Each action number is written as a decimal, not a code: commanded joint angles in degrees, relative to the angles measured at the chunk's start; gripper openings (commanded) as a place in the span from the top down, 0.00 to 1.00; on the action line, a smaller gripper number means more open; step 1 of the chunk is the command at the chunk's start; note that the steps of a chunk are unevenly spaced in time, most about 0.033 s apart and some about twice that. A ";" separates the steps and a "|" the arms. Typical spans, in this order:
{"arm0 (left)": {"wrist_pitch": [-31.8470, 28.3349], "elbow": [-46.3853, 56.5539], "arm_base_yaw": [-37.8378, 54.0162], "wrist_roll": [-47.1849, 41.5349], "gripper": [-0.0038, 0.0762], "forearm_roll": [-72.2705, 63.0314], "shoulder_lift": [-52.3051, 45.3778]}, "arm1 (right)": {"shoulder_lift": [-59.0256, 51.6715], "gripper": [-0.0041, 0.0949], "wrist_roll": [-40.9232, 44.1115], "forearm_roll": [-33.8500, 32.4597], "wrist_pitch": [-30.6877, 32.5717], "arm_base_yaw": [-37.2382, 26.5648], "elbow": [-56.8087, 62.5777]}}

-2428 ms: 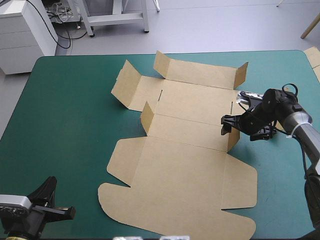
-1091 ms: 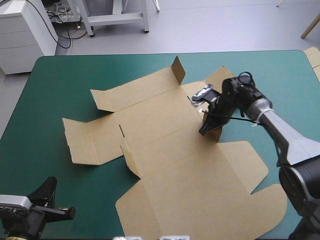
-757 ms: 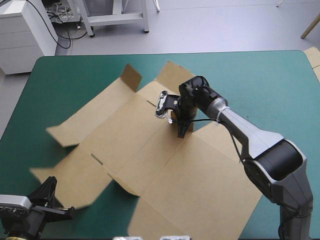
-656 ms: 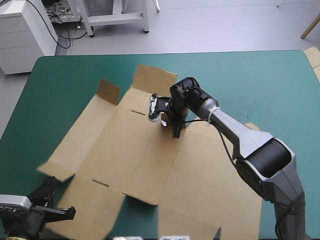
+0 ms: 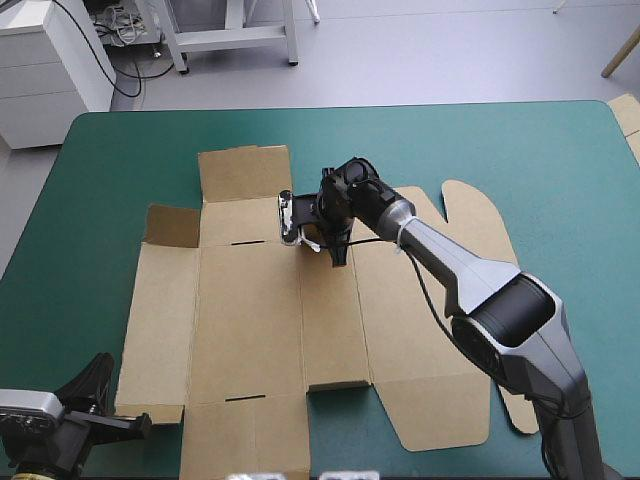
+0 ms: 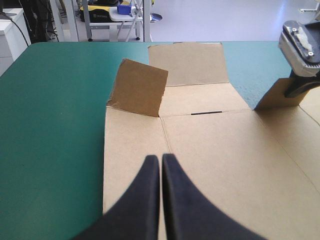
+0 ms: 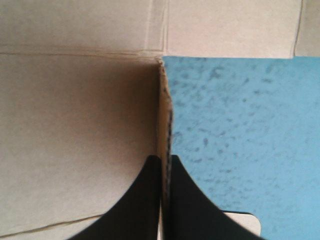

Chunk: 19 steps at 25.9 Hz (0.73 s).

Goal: Fold the box

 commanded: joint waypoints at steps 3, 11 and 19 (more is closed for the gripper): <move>-4.35 -1.60 -0.13 -0.24 0.96 -1.12 -0.63 | -2.64 0.98 3.29 0.42 -5.92 -0.42 -1.57; -4.35 -1.60 -0.13 -0.24 0.96 -1.12 -0.63 | -2.51 0.69 5.73 1.28 -5.91 -0.53 -1.57; -4.35 -1.60 -0.13 -0.24 0.96 -1.12 -0.63 | -3.51 0.02 17.29 1.04 -4.36 -0.53 -5.71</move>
